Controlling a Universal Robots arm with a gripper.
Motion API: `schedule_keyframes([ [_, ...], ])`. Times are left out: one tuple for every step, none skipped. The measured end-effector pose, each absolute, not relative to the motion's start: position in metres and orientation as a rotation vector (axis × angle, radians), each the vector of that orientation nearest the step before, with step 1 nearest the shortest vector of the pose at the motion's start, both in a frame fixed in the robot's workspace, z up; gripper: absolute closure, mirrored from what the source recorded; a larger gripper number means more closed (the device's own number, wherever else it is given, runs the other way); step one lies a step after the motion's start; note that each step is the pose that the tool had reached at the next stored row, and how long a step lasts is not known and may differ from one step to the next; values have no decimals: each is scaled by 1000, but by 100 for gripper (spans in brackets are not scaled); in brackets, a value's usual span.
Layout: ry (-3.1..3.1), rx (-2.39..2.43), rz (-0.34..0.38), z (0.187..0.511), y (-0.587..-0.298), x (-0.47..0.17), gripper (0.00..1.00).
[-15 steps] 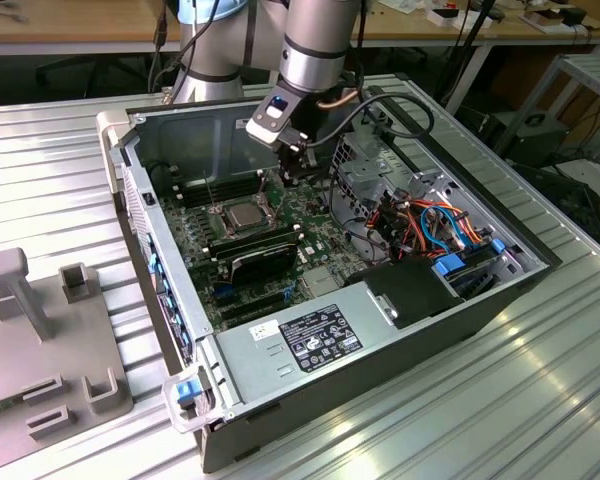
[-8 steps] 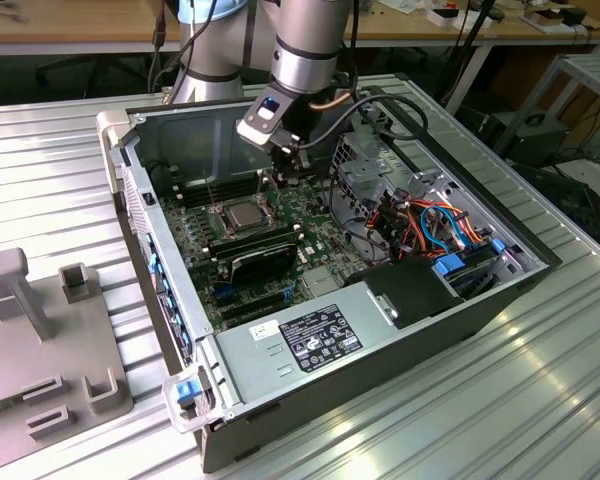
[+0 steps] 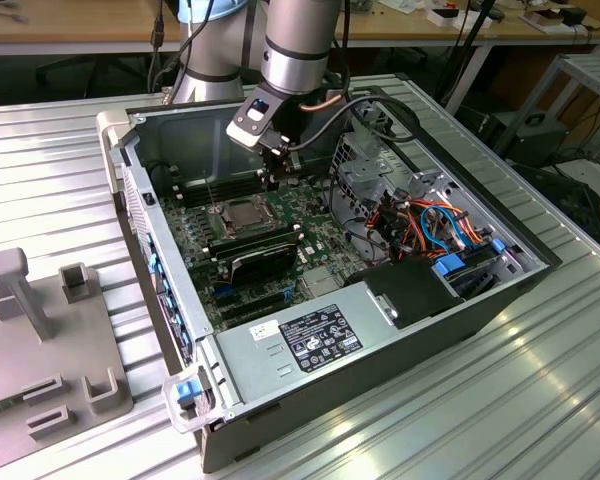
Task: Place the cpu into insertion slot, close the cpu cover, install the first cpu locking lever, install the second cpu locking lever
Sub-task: 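Close the cpu cover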
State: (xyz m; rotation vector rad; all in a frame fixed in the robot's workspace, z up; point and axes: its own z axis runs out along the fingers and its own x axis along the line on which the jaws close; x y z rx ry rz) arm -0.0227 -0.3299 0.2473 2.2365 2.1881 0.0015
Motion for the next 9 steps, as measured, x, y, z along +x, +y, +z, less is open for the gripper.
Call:
schedule_keyframes([
  [2188, 2236, 2, 247, -330, -23, 89],
  [2188, 2236, 2, 247, -330, -23, 89],
  [2188, 2236, 2, 247, -330, -23, 89],
  [2188, 2237, 1, 247, -330, -23, 89],
  [2188, 2236, 2, 247, -330, -23, 89],
  [2188, 2237, 2, 247, -330, -23, 89],
  [2188, 2237, 2, 247, -330, -23, 89],
  [2188, 2237, 2, 247, -330, -23, 89],
  [2188, 2237, 2, 247, -330, -25, 89],
])
